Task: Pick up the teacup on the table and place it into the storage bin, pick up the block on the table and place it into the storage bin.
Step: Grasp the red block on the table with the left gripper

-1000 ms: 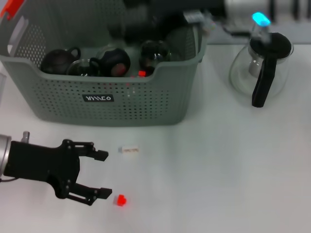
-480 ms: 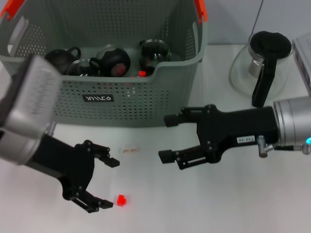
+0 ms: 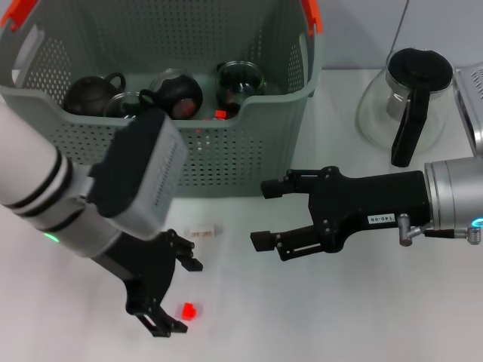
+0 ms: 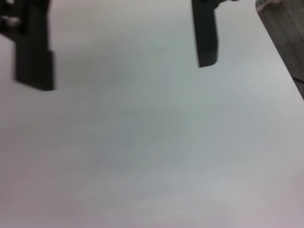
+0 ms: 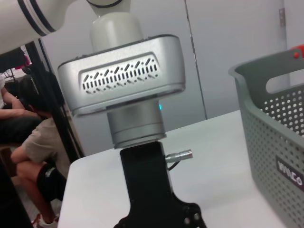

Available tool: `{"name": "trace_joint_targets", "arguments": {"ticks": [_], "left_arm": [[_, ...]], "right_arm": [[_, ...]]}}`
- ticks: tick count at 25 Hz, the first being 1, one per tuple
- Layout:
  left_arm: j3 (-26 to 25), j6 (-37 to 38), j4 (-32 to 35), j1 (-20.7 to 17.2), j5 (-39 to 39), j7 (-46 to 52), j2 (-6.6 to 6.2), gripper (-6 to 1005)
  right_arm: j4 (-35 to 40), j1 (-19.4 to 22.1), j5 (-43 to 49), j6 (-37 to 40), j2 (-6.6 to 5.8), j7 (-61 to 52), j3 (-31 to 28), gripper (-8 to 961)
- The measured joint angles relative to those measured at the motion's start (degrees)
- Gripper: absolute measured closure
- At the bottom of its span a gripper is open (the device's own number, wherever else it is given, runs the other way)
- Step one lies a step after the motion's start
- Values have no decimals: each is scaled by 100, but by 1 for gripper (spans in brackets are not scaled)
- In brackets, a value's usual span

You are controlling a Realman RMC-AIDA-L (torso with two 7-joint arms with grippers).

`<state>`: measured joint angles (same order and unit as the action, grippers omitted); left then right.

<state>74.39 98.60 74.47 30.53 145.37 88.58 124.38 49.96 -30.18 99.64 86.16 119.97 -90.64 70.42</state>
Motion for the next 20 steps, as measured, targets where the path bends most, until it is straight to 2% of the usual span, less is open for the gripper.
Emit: {"name": "trace_joint_targets", "arguments": {"ticks": [8,20], "left_arm": [[871,-295,-17,-2,140,757,6,130],[1223,-675,-235,33,278,1396,16,196]], "right_arm": [[-6,-14,-1,-61,-3,149,-8,26],[-218,-7,44,-64,-4,481,-38,26]]}}
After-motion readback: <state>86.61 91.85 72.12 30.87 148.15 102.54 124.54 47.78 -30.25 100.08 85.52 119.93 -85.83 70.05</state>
